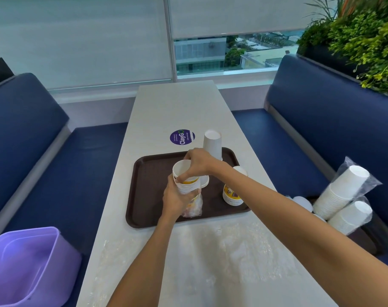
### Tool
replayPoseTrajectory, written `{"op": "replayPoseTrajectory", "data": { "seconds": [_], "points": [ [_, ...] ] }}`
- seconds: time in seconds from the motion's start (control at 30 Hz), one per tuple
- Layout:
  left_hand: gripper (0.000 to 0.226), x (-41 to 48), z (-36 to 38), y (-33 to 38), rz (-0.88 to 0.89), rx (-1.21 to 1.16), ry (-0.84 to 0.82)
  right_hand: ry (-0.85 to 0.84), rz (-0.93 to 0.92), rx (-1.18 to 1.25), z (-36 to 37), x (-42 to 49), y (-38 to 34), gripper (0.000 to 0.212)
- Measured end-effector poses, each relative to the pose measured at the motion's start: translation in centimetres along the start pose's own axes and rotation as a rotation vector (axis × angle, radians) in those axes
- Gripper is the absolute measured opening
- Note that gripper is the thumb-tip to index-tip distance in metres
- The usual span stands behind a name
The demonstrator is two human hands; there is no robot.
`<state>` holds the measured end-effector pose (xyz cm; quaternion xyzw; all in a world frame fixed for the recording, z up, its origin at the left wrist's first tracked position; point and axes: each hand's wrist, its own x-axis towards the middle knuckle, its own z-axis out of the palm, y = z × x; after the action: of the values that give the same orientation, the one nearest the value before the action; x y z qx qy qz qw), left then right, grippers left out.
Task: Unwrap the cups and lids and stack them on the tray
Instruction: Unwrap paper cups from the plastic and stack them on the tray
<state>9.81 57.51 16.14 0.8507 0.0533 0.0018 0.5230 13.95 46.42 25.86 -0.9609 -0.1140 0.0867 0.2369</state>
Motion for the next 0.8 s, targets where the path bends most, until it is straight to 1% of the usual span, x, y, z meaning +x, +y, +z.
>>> {"op": "replayPoseTrajectory", "data": {
  "seconds": [0.17, 0.3, 0.4, 0.5, 0.7, 0.8],
  "points": [
    [0.085, 0.1, -0.2, 0.2, -0.005, 0.026, -0.013, 0.042, -0.018, 0.049, -0.7, -0.3, 0.0, 0.061],
    [0.087, 0.2, -0.4, 0.3, 0.019, 0.028, -0.031, 0.113, -0.013, 0.186, -2.7, -1.0, 0.2, 0.067],
    [0.084, 0.1, -0.6, 0.4, 0.013, 0.029, -0.037, 0.054, 0.037, 0.209, -4.1, -1.9, 0.9, 0.064],
    [0.083, 0.1, -0.9, 0.4, 0.004, 0.036, -0.054, -0.017, 0.106, 0.225, -4.6, -3.1, 1.9, 0.065],
    [0.089, 0.1, -1.2, 0.8, -0.007, 0.049, -0.084, -0.122, 0.215, 0.195, -3.3, -4.8, 3.1, 0.065],
    [0.089, 0.2, -1.3, 0.8, -0.004, 0.067, -0.095, -0.124, 0.249, 0.204, -2.2, -5.5, 3.2, 0.063]
  ]
}}
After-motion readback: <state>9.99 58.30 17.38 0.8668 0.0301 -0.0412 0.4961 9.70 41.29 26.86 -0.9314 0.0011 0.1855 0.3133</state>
